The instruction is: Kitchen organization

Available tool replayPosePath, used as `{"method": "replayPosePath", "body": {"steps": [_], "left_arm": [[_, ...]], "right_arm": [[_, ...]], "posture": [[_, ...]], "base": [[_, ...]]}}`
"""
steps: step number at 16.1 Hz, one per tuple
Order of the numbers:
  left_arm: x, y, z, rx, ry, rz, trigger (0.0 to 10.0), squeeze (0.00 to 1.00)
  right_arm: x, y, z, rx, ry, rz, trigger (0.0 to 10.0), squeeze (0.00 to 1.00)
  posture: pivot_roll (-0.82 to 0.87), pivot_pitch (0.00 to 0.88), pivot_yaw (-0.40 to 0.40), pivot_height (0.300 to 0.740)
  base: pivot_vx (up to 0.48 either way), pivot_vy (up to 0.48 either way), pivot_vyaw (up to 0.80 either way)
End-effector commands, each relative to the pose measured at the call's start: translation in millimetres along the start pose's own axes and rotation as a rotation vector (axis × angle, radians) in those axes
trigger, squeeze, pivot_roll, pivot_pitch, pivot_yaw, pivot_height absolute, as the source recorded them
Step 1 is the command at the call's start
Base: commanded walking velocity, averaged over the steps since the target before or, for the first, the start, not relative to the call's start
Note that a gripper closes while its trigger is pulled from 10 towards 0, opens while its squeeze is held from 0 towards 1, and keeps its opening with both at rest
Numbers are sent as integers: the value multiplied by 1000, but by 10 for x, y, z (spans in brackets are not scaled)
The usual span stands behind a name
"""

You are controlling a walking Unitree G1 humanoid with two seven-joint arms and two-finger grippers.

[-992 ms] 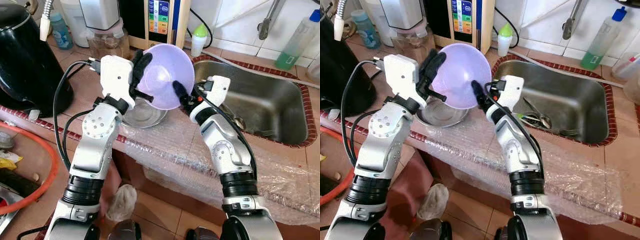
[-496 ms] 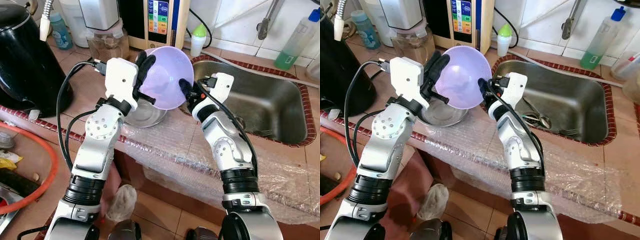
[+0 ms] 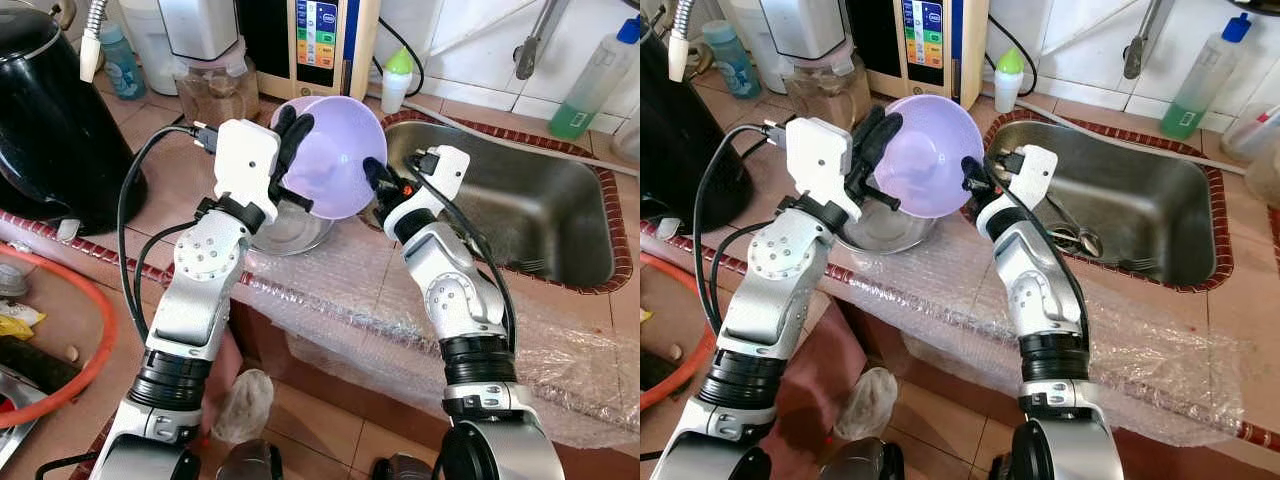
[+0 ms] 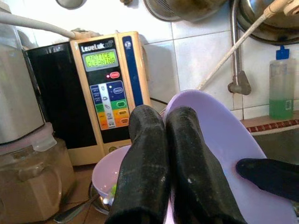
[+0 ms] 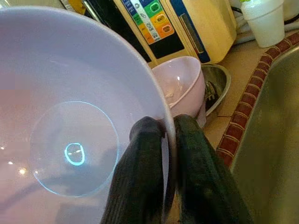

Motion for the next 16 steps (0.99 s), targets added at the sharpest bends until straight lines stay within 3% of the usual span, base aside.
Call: {"method": "replayPosePath", "body": {"steps": [1,8,10,12,13,15,16], "left_arm": [[-41,0,64,33,9,-2,10000,1000],[-36,7,72,39,3,-8,10000,1000],[-57,-11,56,27,-1,-5,10000,1000],[-90,-99,-9,-13,-24,-17,10000,1000],[-94,-147,-48,-35,-26,-26,10000,1000],[-90,-184,-82,-53,-27,-38,10000,1000],[-34,-295,-184,-114,-26,-98,10000,1000]], "right_arm": [[137,-16,18,1,12,-59,0,0],[182,18,121,45,26,-88,0,0],[332,1,262,115,-15,-184,0,0],[546,-77,595,258,-130,-333,0,0],[617,-103,680,286,-141,-371,0,0],[672,-123,735,303,-150,-398,0,0],[895,-181,749,262,-233,-510,0,0]], "posture": [[22,20,20,740],[24,17,21,740],[23,19,22,740],[23,19,22,740],[21,22,27,740],[21,22,27,740],[24,25,26,740]], "base": [[0,0,0],[0,0,0],[0,0,0],[0,0,0],[0,0,0],[0,0,0],[0,0,0]]}}
Point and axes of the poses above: a point about 5 cm out from each wrist's last joint towards the gripper, its own y axis pointing out of the wrist towards the gripper, its own z axis along the axis of the wrist's last joint, x = y × z, the point moved 2 cm from there along y, pointing out of the wrist towards the gripper, and after that the axes turned 7 degrees about -y, right-handed, at the moved point
